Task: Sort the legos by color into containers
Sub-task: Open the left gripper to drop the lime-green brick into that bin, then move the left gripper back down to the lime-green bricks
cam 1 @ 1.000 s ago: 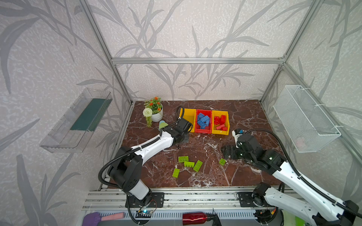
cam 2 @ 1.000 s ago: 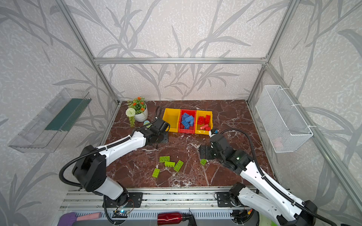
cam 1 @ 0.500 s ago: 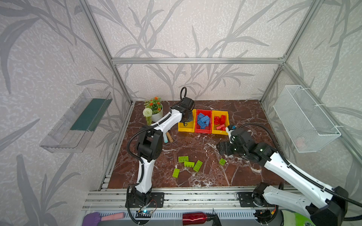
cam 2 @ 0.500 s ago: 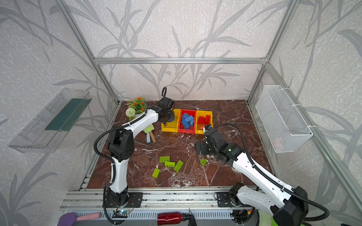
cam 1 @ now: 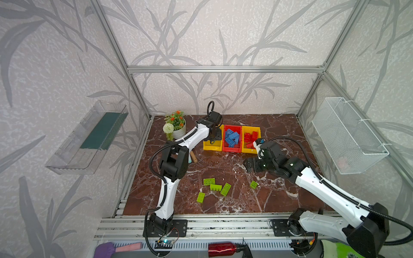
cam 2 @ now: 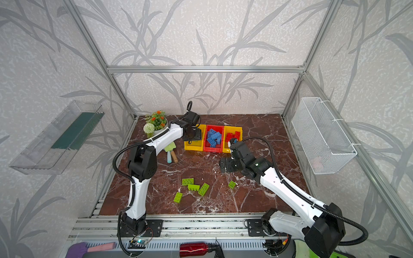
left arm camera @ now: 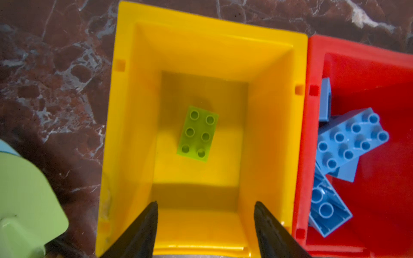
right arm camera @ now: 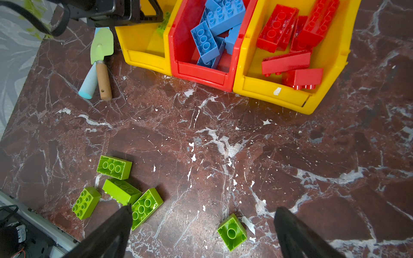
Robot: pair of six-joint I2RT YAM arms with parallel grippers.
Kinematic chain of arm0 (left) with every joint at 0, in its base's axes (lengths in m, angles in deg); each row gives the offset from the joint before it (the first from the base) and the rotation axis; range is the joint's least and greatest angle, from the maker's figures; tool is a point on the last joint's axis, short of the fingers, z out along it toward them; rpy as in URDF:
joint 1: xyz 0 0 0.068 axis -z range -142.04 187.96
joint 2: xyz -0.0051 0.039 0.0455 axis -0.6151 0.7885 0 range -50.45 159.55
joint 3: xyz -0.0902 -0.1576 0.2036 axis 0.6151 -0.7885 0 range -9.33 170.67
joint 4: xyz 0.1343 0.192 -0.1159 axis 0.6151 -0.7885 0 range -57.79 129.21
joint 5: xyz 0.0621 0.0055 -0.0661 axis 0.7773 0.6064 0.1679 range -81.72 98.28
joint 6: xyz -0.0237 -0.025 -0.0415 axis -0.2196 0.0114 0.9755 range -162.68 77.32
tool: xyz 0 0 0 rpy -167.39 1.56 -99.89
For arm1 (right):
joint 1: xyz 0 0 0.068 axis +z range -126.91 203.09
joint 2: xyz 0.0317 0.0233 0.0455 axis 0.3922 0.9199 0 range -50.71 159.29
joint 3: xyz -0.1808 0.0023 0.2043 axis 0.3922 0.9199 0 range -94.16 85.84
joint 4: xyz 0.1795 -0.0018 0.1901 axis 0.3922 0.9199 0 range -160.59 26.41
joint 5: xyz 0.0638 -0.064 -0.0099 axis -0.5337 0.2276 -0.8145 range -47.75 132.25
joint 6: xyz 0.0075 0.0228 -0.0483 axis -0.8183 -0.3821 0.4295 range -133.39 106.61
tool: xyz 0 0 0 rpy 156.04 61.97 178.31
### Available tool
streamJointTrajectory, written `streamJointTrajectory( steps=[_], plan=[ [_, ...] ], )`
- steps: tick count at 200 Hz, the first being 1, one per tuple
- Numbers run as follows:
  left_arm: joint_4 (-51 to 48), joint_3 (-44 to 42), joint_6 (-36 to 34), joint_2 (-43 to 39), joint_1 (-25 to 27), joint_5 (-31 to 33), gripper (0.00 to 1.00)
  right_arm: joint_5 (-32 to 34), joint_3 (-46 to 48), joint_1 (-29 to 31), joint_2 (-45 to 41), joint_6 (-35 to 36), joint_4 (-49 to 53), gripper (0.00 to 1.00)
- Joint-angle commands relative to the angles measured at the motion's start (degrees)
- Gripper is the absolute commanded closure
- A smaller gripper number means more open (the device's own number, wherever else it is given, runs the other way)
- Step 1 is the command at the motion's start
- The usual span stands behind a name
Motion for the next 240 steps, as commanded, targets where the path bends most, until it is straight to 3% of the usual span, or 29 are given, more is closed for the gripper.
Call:
streamJointTrajectory(
  steps=[1, 52, 88, 131, 240],
  plan=[
    [1.0, -7.0, 1.1, -8.8, 0.9, -0.2, 0.3, -1.2, -0.6, -0.2, -0.7, -0.1, -1.3, 0.01],
    [7.2, -35.4, 7.0, -28.6, 4.5, 0.4, 0.27, -1.5, 2.0, 1.0, -2.7, -1.8, -1.3, 0.01],
    [8.4, -49.6, 14.5, -40.5, 12.0, 2.4, 0.2, 0.3, 3.3, 3.6, -3.6, -3.3, -0.9, 0.01],
    [7.1, -54.5, 21.4, -46.6, 19.5, 7.6, 0.08, 2.9, 4.2, 7.3, -4.9, -5.0, -0.4, 0.01],
    [9.6, -56.3, 25.3, -38.8, 20.7, 6.6, 0.05, 6.7, 7.2, 8.7, -11.0, -5.4, 2.2, 0.01]
  ],
)
